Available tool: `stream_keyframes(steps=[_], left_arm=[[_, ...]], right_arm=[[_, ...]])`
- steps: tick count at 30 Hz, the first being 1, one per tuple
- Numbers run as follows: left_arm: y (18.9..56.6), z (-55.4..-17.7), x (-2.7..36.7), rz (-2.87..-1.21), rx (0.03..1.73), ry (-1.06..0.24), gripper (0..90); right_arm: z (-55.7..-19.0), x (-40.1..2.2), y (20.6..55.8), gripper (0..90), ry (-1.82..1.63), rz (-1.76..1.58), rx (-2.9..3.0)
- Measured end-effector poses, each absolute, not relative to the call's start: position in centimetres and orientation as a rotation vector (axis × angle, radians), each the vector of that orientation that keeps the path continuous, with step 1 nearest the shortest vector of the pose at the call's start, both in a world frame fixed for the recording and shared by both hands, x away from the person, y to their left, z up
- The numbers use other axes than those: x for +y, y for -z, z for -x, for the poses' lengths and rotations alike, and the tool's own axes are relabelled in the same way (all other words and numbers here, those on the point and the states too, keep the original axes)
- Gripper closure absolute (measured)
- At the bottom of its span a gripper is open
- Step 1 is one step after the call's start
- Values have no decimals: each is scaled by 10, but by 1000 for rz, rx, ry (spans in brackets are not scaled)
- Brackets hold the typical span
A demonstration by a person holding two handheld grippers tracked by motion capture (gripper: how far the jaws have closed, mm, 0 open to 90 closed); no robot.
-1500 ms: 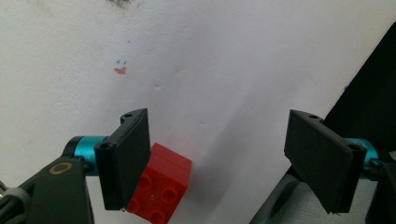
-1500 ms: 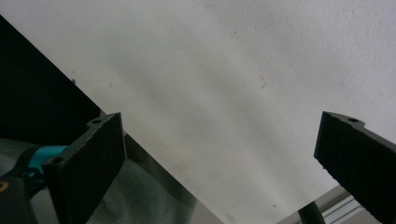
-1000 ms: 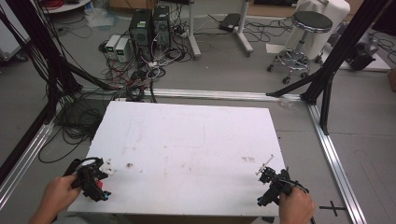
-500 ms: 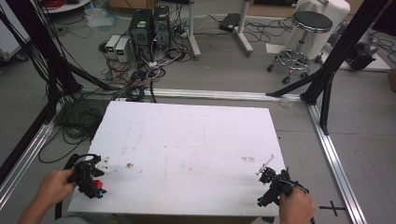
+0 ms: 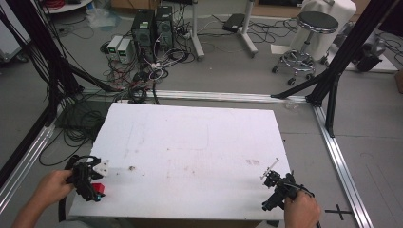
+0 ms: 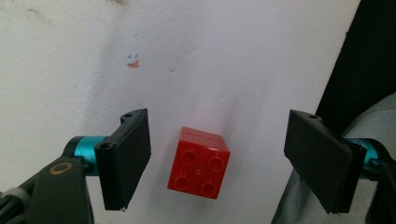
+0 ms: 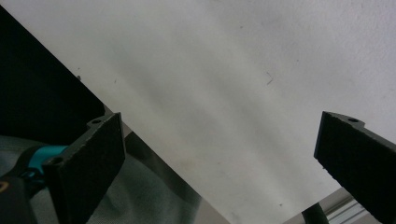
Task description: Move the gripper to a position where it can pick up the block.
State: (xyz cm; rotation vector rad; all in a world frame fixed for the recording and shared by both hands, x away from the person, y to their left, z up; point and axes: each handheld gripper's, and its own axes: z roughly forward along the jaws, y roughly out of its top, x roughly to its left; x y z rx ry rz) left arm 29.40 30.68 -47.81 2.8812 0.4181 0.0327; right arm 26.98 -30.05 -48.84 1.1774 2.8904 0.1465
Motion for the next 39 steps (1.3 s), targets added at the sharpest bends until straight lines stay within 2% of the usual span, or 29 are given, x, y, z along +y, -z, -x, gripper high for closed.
stream_keyframes(steps=[13, 26, 39], left_arm=[[476, -301, 315, -2904, 245, 17, 233], [481, -304, 317, -3021, 79, 4, 237], [493, -302, 318, -3039, -53, -7, 237]], right_arm=[[-269, -300, 490, 13, -139, -1183, 2892], [-269, -300, 490, 13, -135, -1183, 2895], [-269, -299, 492, 13, -130, -1183, 2903]])
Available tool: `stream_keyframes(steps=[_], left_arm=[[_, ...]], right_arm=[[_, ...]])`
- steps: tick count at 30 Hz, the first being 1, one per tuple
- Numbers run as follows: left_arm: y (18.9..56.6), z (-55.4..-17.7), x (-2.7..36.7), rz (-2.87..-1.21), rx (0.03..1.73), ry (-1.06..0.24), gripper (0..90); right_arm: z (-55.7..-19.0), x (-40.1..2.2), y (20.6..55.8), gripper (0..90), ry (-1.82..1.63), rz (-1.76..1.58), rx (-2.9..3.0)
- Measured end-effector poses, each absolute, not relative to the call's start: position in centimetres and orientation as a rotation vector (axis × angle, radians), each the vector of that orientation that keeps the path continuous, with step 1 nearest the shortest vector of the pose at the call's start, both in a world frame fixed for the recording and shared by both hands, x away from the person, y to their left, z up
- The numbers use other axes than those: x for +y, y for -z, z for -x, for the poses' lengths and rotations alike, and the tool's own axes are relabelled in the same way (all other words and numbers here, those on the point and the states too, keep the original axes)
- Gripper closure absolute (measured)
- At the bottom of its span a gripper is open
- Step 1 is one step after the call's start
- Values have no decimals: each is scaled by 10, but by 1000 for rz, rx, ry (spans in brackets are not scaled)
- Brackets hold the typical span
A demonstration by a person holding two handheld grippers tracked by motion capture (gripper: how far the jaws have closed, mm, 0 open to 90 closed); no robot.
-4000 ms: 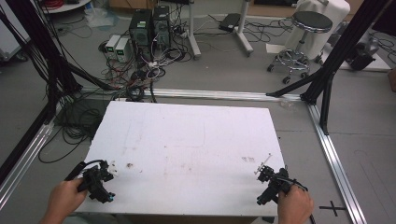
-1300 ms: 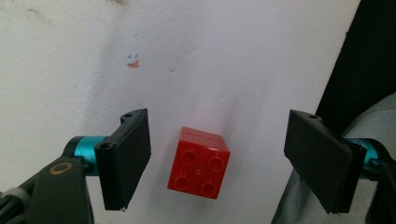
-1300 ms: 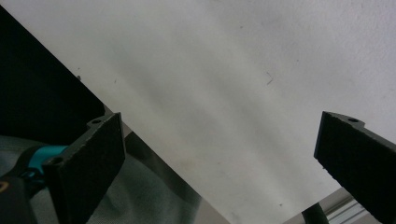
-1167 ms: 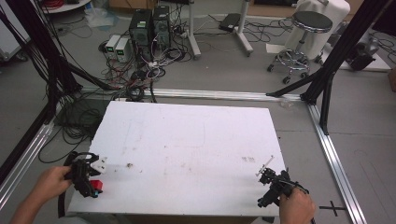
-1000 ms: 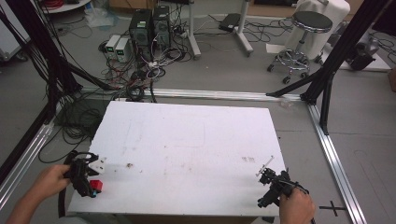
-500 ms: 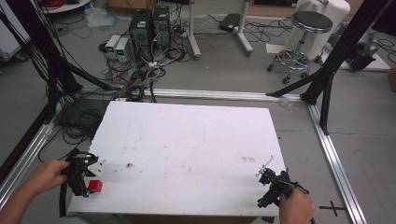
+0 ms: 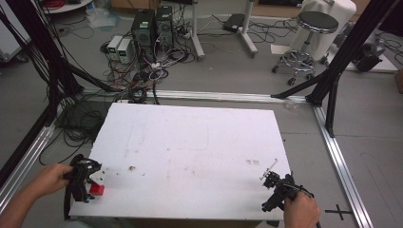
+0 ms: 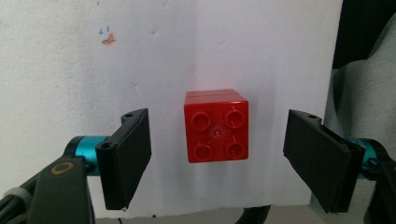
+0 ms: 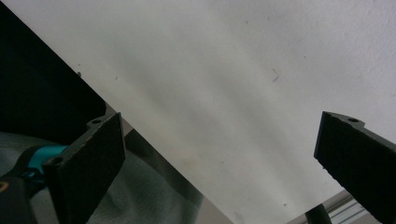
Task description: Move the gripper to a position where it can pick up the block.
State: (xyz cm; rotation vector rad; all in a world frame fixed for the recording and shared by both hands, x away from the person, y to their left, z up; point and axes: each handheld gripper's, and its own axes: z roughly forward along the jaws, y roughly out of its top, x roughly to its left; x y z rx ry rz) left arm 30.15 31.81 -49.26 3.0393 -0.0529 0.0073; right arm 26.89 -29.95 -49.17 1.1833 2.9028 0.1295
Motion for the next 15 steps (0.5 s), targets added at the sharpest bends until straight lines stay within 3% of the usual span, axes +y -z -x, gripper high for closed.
stream_keyframes(steps=[15], left_arm=[[511, -301, 314, -3086, -108, -17, 238]], right_arm=[[-269, -299, 493, 13, -121, -1185, 2912]])
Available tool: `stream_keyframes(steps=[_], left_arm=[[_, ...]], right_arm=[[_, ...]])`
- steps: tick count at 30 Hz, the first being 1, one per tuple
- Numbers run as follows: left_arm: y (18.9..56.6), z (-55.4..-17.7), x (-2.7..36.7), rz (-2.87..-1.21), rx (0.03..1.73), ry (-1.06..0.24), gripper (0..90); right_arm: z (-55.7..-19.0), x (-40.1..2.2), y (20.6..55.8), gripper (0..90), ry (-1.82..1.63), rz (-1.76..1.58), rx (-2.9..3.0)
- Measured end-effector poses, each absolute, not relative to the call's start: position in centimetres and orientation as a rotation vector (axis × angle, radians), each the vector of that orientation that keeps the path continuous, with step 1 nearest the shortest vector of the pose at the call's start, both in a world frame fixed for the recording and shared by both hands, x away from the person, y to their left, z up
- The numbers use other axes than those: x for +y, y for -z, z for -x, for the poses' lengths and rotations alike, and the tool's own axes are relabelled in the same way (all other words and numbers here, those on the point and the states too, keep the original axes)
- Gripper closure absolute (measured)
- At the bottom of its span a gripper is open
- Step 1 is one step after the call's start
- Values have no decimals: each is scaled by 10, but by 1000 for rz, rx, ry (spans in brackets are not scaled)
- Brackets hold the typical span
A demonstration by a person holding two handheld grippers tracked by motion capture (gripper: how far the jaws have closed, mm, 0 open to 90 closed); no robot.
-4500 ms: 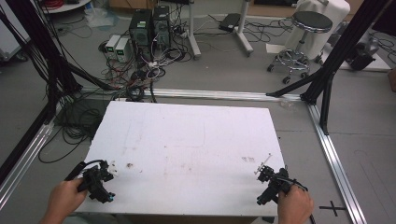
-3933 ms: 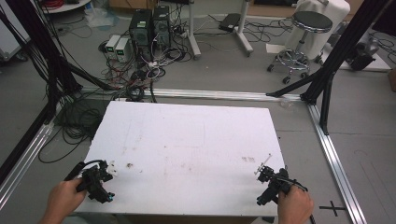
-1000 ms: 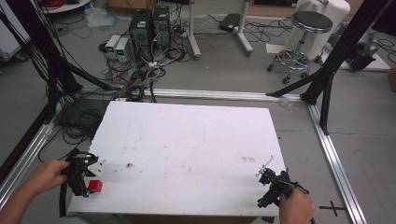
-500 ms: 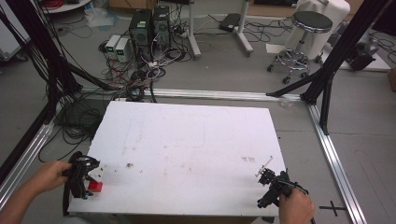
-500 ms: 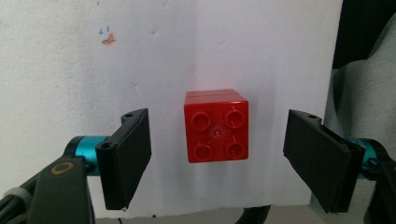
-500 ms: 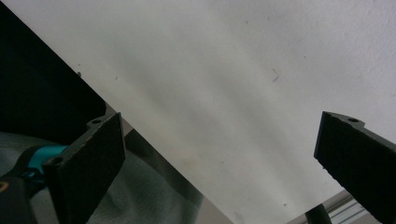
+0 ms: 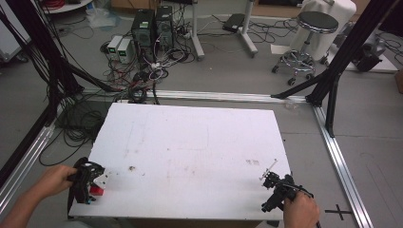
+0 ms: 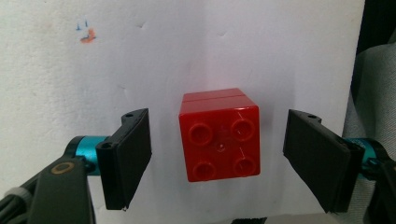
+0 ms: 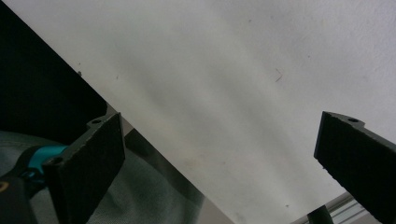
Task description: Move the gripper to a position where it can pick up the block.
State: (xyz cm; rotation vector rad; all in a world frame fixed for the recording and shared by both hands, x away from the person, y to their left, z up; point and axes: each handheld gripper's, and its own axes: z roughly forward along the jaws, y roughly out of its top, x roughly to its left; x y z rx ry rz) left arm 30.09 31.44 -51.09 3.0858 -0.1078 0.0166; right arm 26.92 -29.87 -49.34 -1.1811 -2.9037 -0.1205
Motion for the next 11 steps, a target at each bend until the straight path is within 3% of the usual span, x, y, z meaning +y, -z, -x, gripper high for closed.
stream_keyframes(steps=[11], left_arm=[[512, -300, 316, -3087, -115, -18, 239]], right_arm=[[-270, -298, 494, 13, 114, 1174, -2905]])
